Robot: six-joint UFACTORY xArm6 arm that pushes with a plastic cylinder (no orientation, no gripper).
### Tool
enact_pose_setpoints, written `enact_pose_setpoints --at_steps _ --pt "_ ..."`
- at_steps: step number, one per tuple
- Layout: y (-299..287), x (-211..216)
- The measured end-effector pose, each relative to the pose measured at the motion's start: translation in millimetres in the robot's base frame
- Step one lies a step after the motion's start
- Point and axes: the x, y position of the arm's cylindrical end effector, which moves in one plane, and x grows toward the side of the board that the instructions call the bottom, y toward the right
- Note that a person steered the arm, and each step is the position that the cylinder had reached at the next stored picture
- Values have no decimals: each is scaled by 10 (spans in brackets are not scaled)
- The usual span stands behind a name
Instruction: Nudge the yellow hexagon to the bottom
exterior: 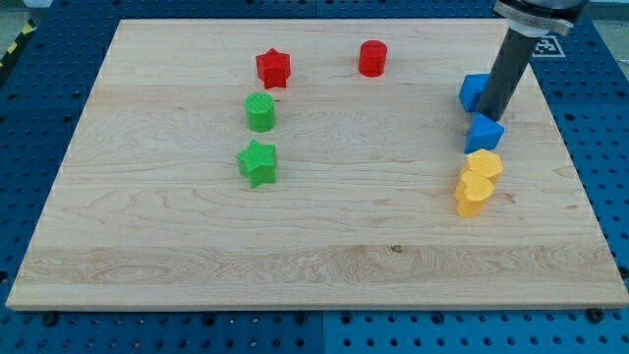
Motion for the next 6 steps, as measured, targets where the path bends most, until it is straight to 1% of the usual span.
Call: enact_pose_setpoints --at_steps 2,4,5,6 --pt "-536 2" --pt "-595 639" --pt "-593 654" --pt "-522 800"
